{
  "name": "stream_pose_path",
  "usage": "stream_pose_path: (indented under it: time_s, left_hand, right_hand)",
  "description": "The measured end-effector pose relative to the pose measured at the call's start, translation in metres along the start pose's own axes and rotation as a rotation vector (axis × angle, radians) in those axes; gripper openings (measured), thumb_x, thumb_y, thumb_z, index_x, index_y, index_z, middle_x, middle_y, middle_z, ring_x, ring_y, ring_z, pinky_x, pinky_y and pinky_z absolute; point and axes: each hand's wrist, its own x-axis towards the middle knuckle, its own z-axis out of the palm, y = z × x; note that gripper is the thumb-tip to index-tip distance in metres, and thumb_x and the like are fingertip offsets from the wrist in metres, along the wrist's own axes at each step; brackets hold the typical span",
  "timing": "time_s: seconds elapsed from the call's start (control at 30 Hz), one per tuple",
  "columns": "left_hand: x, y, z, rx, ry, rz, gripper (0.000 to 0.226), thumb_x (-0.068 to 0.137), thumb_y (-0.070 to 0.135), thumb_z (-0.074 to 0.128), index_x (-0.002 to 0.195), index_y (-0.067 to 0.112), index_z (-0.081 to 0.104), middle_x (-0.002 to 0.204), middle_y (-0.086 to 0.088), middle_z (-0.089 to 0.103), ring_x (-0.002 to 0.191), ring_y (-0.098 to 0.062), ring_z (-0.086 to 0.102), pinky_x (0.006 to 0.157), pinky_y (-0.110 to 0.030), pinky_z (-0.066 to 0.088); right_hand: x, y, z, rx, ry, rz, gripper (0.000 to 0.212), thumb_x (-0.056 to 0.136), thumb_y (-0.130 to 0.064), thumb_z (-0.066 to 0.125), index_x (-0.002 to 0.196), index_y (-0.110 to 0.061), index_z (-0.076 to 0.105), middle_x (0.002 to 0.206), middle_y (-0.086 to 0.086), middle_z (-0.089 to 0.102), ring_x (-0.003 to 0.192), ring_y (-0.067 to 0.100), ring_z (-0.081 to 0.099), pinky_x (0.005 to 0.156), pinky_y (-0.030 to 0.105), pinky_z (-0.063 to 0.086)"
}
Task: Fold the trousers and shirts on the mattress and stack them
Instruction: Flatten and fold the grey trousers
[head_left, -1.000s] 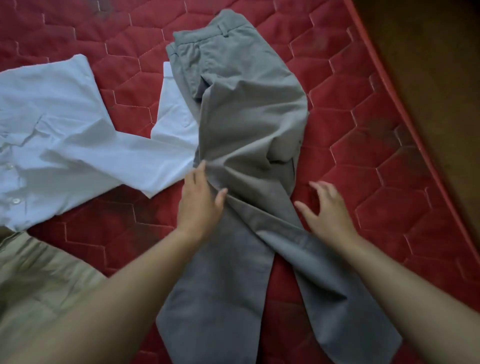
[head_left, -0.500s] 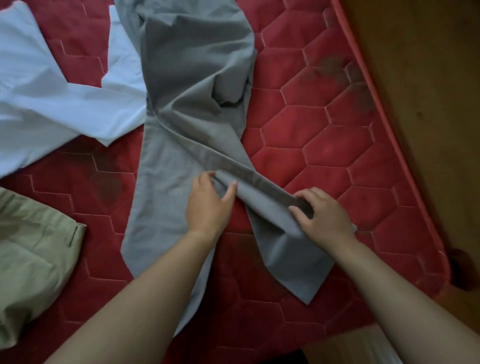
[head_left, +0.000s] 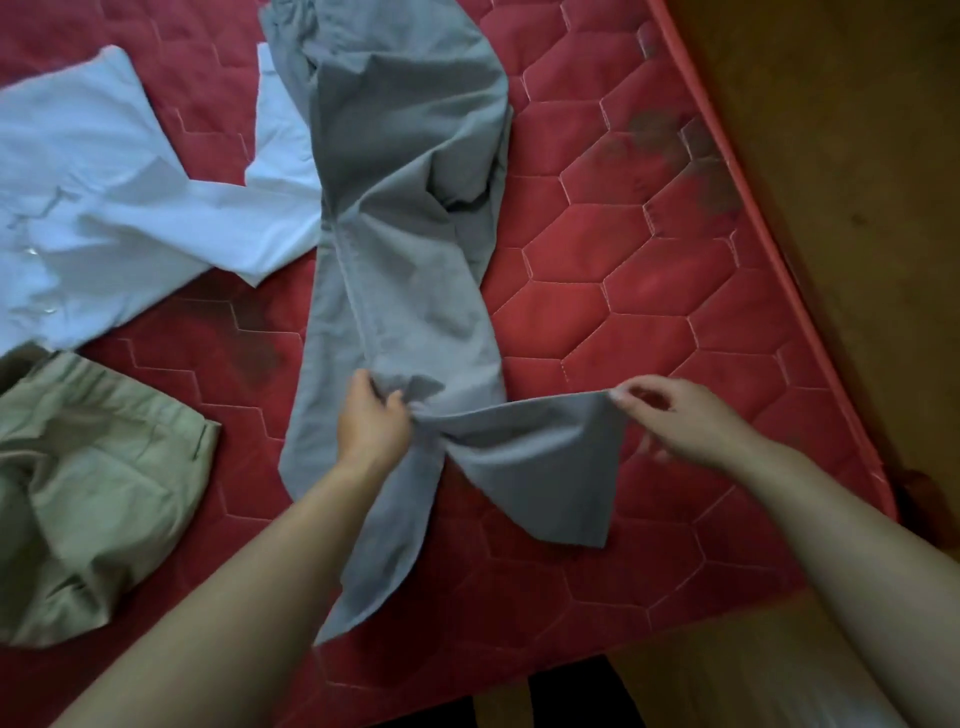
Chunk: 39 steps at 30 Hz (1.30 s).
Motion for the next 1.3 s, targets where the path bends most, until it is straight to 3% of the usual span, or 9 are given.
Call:
stream_pose_path:
  time_s: [0.13,0.37,0.47,0.57,0.7,0.83,0.93,1.1,1.3]
  left_hand:
    - [0.011,-0.066,-0.059,0.165,0.117,-0.145,0.014,0.082,0.007,0.054,0.096,0.008,0.056,0.099,-0.017,0.065,0.094,-0.034,0.060,0.078,-0.034,0.043]
    - [0.016,-0.110,-0.054,-0.166,-0.131,-0.271,0.024,0.091,0.035,0.050,0.081,0.014,0.054,0.086,-0.015,0.063,0.085,-0.031,0.061,0.081,-0.042,0.048]
    - [0.010,-0.104,-0.037,-0.237,-0.150,-0.248,0.040,0.086,0.048,0.054,0.102,0.011,0.054,0.104,-0.011,0.063,0.100,-0.028,0.061,0.091,-0.045,0.049]
    - [0.011,-0.107,-0.036,-0.213,-0.105,-0.183,0.013,0.086,0.018,0.051,0.096,0.009,0.053,0.097,-0.014,0.064,0.096,-0.034,0.062,0.086,-0.045,0.051]
    - [0.006,-0.111,-0.069,-0.258,-0.263,0.049,0.015,0.088,0.005,0.053,0.092,0.019,0.055,0.091,-0.001,0.063,0.086,-0.016,0.063,0.073,-0.030,0.054]
    - [0.009,-0.137,-0.123,-0.034,-0.177,0.158,0.018,0.083,0.003,0.055,0.093,0.017,0.055,0.094,-0.006,0.064,0.086,-0.022,0.061,0.076,-0.032,0.050]
    - [0.014,-0.161,-0.145,0.106,-0.147,0.087,0.023,0.083,0.006,0.058,0.104,0.014,0.054,0.093,-0.001,0.062,0.087,-0.020,0.059,0.074,-0.026,0.044]
    - [0.028,-0.167,-0.124,0.099,-0.124,0.149,0.038,0.092,0.025,0.053,0.123,0.003,0.051,0.121,-0.016,0.057,0.111,-0.029,0.054,0.095,-0.035,0.040]
    - [0.029,-0.169,-0.091,0.070,-0.274,0.191,0.066,0.089,0.023,0.059,0.143,0.007,0.025,0.133,-0.008,0.048,0.127,-0.029,0.043,0.101,-0.026,0.034]
  right_hand:
    - [0.001,-0.030,0.050,0.015,-0.146,-0.052,0.008,0.086,-0.038,0.062,0.087,-0.031,0.066,0.079,-0.007,0.068,0.058,0.012,0.063,0.052,0.028,0.051]
    - [0.034,-0.060,0.158,-0.079,0.281,-0.125,0.027,0.089,-0.031,0.058,0.111,-0.015,0.063,0.109,0.004,0.060,0.100,0.017,0.056,0.084,0.019,0.037]
    - [0.034,-0.060,0.187,-0.056,0.386,-0.017,0.057,0.085,-0.037,0.064,0.132,-0.009,0.046,0.129,0.010,0.045,0.118,0.023,0.046,0.095,0.023,0.033]
    - [0.017,-0.054,0.196,0.067,0.390,0.085,0.064,0.079,-0.034,0.072,0.132,-0.014,0.044,0.104,-0.003,0.058,0.092,0.013,0.056,0.083,0.023,0.039]
    - [-0.030,-0.076,0.192,0.034,0.420,-0.134,0.021,0.077,-0.019,0.073,0.094,-0.027,0.064,0.071,-0.011,0.062,0.058,0.001,0.051,0.062,0.021,0.044]
    - [-0.088,-0.106,0.204,0.064,0.132,-0.263,0.013,0.071,-0.036,0.076,0.081,-0.036,0.067,0.066,-0.008,0.063,0.056,-0.001,0.051,0.054,0.017,0.042]
    - [-0.103,-0.106,0.214,0.128,0.008,-0.189,0.040,0.061,-0.069,0.065,0.083,-0.035,0.071,0.073,-0.009,0.067,0.064,0.004,0.060,0.061,0.019,0.048]
    - [-0.045,-0.089,0.232,0.076,0.412,-0.039,0.026,0.083,-0.042,0.064,0.100,-0.022,0.065,0.105,0.002,0.063,0.096,0.015,0.059,0.085,0.024,0.044]
    - [-0.021,-0.086,0.291,0.302,0.348,0.092,0.060,0.079,-0.027,0.073,0.129,-0.012,0.043,0.111,-0.005,0.054,0.102,0.013,0.055,0.075,0.011,0.036]
